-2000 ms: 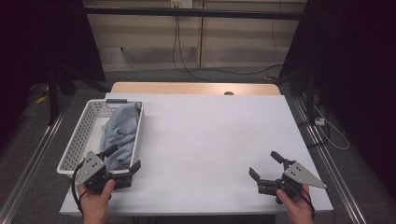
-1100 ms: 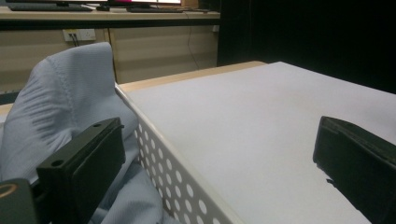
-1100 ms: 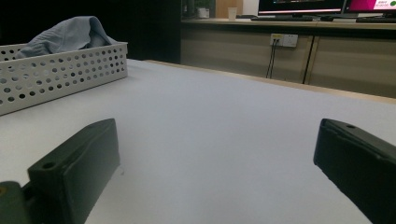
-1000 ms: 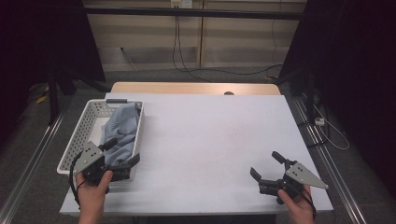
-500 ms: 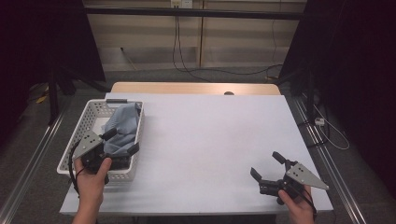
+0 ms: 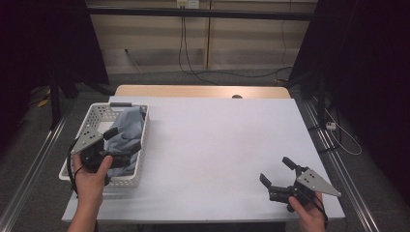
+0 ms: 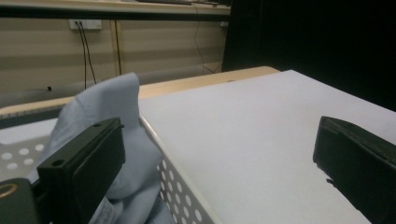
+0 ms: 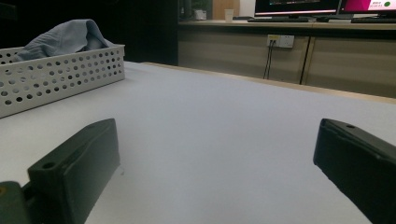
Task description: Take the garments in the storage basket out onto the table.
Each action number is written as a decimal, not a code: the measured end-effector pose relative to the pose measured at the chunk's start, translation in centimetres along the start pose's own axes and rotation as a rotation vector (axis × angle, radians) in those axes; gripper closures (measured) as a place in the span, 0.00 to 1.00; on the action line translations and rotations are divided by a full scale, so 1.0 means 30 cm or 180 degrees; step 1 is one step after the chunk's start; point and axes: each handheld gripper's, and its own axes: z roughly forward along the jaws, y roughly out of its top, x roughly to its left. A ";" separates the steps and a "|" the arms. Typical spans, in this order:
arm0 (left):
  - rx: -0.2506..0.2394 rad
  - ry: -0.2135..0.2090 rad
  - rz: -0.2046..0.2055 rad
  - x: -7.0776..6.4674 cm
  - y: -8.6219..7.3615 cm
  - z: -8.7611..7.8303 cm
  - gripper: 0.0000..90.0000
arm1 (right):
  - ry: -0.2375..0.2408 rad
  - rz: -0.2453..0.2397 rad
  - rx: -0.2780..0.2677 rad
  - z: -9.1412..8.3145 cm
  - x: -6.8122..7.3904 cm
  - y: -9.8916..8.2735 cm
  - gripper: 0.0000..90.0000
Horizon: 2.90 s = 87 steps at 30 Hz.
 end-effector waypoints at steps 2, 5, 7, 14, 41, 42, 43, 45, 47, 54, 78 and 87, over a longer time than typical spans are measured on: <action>-0.0019 0.0017 0.0017 0.006 0.012 -0.001 0.03 | 0.0006 -0.0006 0.0000 0.001 0.001 0.000 0.00; -0.0017 0.0042 0.0032 0.018 0.024 0.002 0.03 | 0.0009 -0.0012 0.0003 0.001 0.002 0.000 0.00; -0.0016 0.0070 0.0023 0.027 0.027 0.006 0.03 | 0.0012 -0.0015 0.0000 0.001 0.003 0.000 0.00; 0.0082 0.0142 -0.0032 0.071 0.028 0.027 0.03 | 0.0012 -0.0015 0.0007 0.001 0.001 -0.001 0.00; 0.0445 0.0290 0.0066 0.165 0.038 0.091 0.03 | 0.0022 -0.0028 0.0015 0.001 0.001 -0.001 0.00; 0.0468 0.0297 0.0061 0.168 0.037 0.091 0.03 | 0.0022 -0.0029 0.0014 0.001 0.001 -0.002 0.00; 0.0450 0.0293 0.0059 0.170 0.037 0.092 0.03 | 0.0023 -0.0033 0.0016 0.001 0.001 -0.002 0.00; 0.0445 0.0286 0.0056 0.178 0.037 0.092 0.03 | 0.0022 -0.0031 0.0016 0.002 0.002 -0.002 0.00; 0.0437 0.0300 0.0015 0.183 0.038 0.096 0.03 | 0.0021 -0.0032 0.0018 0.002 0.002 -0.002 0.00; 0.0555 0.0331 0.0060 0.207 0.042 0.120 0.03 | 0.0021 -0.0030 0.0019 0.002 0.002 -0.002 0.00; 0.0943 0.0418 -0.0011 0.295 -0.022 0.179 0.03 | 0.0027 -0.0016 0.0029 0.003 0.000 -0.004 0.00; 0.1108 0.0388 0.0001 0.306 -0.051 0.206 0.03 | 0.0040 -0.0026 0.0025 0.005 0.001 -0.004 0.00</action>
